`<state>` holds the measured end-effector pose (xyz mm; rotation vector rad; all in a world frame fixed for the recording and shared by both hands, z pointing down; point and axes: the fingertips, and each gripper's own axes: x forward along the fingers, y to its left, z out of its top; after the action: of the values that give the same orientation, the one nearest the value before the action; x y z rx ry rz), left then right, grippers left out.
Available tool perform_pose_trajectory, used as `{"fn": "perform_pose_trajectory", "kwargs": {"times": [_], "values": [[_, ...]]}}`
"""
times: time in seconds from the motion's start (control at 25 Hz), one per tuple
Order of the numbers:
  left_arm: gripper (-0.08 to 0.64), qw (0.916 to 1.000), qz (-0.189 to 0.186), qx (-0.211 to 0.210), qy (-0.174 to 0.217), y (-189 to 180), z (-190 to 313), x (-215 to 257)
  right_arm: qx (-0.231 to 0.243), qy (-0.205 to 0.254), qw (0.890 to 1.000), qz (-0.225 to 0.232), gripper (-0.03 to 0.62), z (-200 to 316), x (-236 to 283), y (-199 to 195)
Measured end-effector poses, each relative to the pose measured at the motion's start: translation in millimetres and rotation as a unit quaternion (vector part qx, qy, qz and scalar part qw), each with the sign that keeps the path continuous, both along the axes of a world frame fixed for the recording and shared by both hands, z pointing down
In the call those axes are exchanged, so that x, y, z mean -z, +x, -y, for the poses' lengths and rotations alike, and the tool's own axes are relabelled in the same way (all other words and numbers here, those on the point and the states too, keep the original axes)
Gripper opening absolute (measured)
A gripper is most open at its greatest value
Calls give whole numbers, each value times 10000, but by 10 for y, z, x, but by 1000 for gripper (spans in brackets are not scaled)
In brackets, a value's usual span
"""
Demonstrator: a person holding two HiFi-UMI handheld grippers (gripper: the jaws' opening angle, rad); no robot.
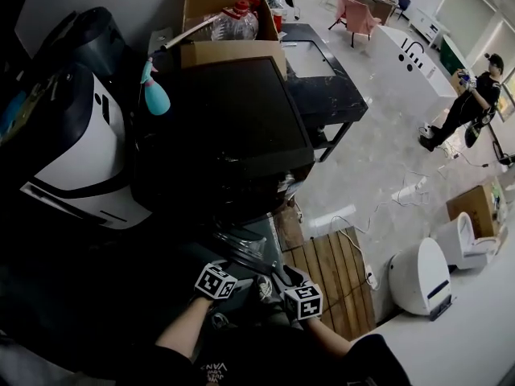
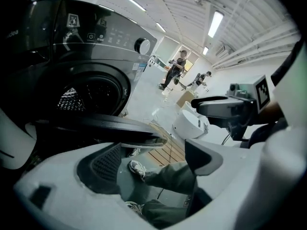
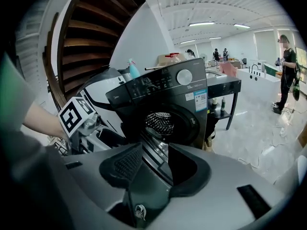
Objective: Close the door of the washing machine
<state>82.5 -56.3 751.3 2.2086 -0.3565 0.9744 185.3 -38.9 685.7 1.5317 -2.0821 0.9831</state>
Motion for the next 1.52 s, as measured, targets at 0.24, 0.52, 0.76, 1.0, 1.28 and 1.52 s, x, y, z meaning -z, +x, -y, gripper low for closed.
{"fn": "perform_pose_trajectory", "kwargs": {"times": [0.24, 0.52, 0.76, 1.0, 1.28, 1.52], "values": [[422, 9994, -96, 320, 80, 246, 305, 13, 72, -19, 10000, -7, 146, 314, -147, 259], [403, 9974, -207, 665, 207, 415, 660, 15, 266, -140, 9995, -32, 120, 564, -375, 352], [367, 9943, -230, 949, 428, 510, 977, -11, 383, -263, 9988, -159, 53, 815, -666, 397], [251, 9873, -152, 1399, 739, 522, 1323, -52, 58, -354, 9994, -28, 2, 1148, -973, 493], [236, 9828, -197, 1631, 846, 575, 1619, -48, -285, -444, 9986, -34, 0, 1580, -1103, 559], [235, 9806, -225, 1748, 862, 605, 1805, -32, -464, -345, 9982, 182, 0, 1940, -1158, 507]]}}
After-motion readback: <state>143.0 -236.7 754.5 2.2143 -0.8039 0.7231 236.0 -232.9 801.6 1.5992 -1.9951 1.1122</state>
